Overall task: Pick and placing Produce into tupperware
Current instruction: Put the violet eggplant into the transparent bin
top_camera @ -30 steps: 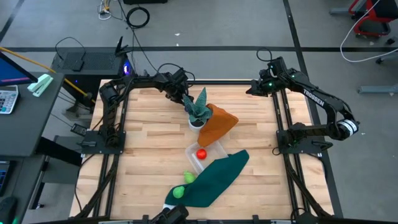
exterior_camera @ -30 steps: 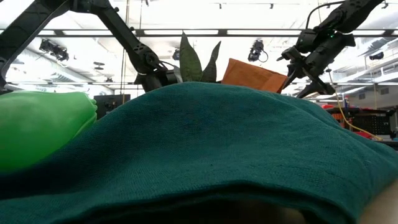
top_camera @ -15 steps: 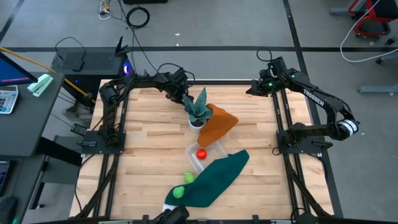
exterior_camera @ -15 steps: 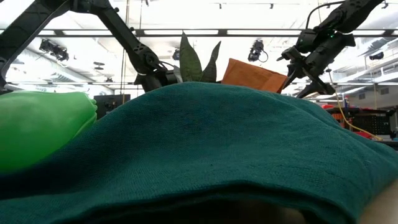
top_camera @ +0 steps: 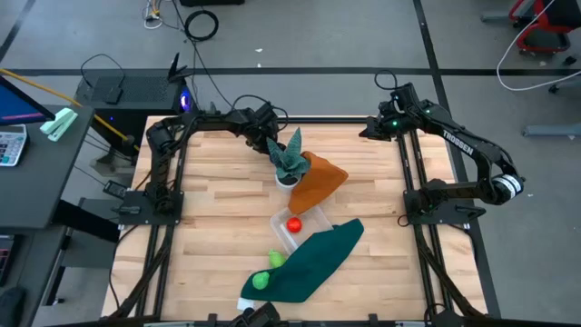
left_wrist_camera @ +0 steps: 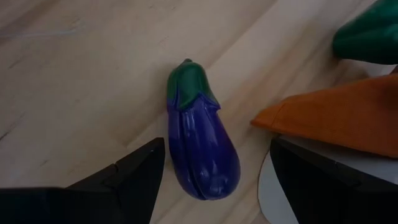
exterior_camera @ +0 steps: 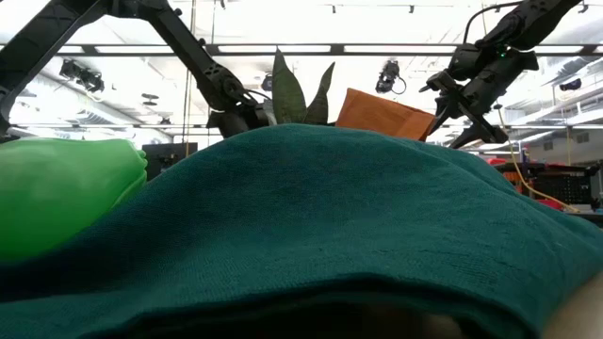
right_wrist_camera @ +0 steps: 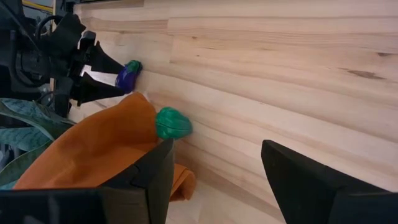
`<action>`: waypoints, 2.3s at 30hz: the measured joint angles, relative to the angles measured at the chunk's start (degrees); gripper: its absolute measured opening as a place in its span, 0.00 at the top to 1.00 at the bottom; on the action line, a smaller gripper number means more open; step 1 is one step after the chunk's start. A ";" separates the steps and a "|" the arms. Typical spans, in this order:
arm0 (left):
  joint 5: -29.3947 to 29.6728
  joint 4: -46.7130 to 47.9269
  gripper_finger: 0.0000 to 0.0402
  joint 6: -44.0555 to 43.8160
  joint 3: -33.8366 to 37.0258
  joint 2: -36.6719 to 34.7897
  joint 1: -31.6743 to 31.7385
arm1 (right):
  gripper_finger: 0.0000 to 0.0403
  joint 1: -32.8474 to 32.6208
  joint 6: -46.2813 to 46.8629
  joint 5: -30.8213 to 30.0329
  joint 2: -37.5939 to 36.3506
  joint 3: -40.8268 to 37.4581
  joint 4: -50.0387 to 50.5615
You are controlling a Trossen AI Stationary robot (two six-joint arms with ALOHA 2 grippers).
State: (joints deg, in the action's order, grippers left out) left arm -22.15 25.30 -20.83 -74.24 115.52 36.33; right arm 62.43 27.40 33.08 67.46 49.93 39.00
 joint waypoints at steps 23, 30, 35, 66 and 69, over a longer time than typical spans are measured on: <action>0.70 0.00 0.51 0.55 0.00 0.00 0.01 | 0.50 0.00 0.02 -0.01 0.00 0.00 0.00; 0.68 -0.07 0.56 1.27 0.00 0.00 0.01 | 0.50 0.00 0.04 -0.04 0.00 0.00 -0.01; 0.66 -0.49 0.58 1.27 0.00 0.00 0.01 | 0.50 0.00 0.02 -0.07 -0.02 0.00 -0.02; -8.61 3.14 0.63 4.16 -0.02 -2.19 9.23 | 0.50 0.02 -0.72 -0.07 -0.01 0.00 -0.02; -9.11 1.25 0.64 3.90 -0.02 -4.35 11.21 | 0.50 0.02 -0.82 -0.07 0.00 0.00 -0.02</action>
State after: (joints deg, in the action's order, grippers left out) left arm -31.26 26.55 -16.92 -74.26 111.17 47.53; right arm 62.46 26.58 33.01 67.46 49.93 38.98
